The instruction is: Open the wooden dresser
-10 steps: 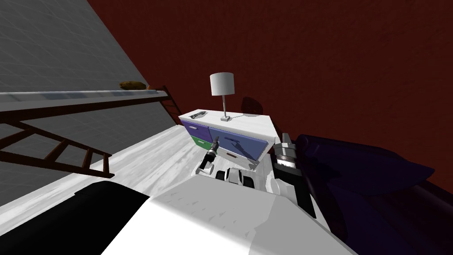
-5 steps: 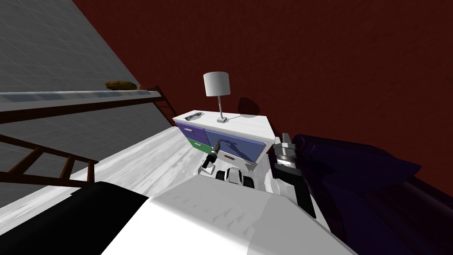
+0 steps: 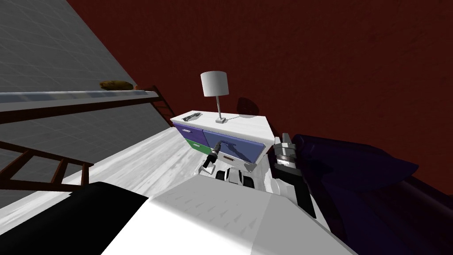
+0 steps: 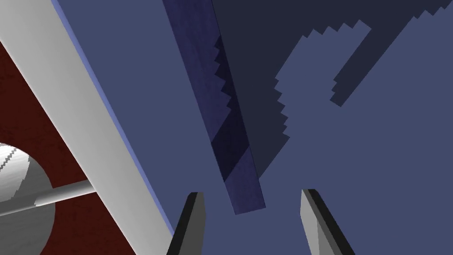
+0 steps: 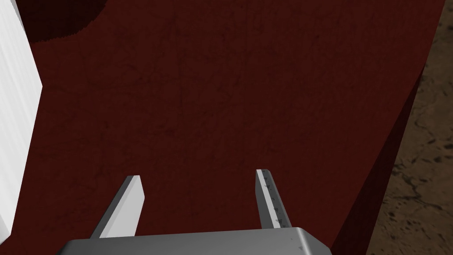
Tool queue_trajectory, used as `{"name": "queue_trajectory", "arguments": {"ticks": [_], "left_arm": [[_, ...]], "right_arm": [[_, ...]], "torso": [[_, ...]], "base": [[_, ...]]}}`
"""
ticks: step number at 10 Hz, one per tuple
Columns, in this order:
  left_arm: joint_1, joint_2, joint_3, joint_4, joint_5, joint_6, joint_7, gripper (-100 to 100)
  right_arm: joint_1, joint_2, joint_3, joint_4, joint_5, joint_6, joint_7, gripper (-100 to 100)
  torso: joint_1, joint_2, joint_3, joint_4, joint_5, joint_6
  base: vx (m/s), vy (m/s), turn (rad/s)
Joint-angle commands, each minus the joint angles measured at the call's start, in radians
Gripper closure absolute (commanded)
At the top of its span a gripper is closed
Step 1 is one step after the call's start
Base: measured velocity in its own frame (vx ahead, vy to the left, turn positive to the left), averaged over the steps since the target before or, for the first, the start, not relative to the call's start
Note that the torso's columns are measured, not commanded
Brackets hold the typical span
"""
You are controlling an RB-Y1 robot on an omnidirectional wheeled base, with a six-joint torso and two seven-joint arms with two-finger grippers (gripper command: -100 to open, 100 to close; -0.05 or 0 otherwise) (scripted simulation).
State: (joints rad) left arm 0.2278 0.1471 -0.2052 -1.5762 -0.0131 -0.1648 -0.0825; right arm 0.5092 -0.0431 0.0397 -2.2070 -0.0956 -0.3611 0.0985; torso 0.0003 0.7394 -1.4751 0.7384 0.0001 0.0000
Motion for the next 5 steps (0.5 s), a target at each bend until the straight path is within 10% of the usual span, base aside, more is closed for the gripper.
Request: {"name": "queue_trajectory", "arguments": {"ticks": [1,4,5], "left_arm": [[0.018,0.008,-0.009,-0.027,0.001,0.007,0.001,100],[0.028,0.013,-0.014,-0.041,0.002,0.011,0.002,100],[0.022,0.013,-0.012,-0.049,0.004,0.033,0.004,-100]], "right_arm": [[0.0,0.0,0.0,0.0,0.0,0.0,0.0,0],[0.0,0.0,0.0,0.0,0.0,0.0,0.0,0],[0.0,0.0,0.0,0.0,0.0,0.0,0.0,0]], "torso": [[0.001,0.006,0.003,0.001,0.0,0.0],[-0.002,0.0,0.0,0.0,0.0,0.0],[-0.002,-0.007,-0.004,-0.002,-0.001,0.0]], "base": [[-0.177,0.042,0.022],[-0.148,0.021,0.016],[0.085,-0.001,-0.034]]}}
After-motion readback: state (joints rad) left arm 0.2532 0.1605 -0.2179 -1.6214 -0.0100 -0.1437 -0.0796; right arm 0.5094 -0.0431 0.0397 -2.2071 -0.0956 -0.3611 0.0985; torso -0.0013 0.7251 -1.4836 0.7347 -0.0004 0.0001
